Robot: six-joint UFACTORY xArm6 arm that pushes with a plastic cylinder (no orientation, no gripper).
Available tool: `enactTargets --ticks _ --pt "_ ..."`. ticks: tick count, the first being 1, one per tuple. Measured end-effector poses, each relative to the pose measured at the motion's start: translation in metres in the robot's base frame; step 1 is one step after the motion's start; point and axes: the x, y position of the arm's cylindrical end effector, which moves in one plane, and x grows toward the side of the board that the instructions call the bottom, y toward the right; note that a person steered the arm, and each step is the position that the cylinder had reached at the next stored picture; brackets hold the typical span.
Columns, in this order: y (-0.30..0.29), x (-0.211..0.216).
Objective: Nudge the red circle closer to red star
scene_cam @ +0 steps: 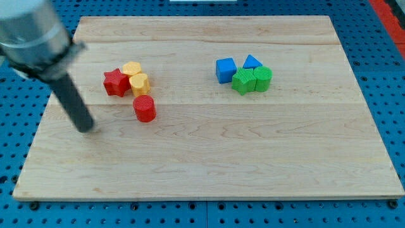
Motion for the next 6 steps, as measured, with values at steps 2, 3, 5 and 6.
enactTargets --ticks 2,3,5,6 --pt "0.029 -0.015" --pt "0.032 -0.016" --pt "0.076 -0.031" --pt "0.023 -0.064"
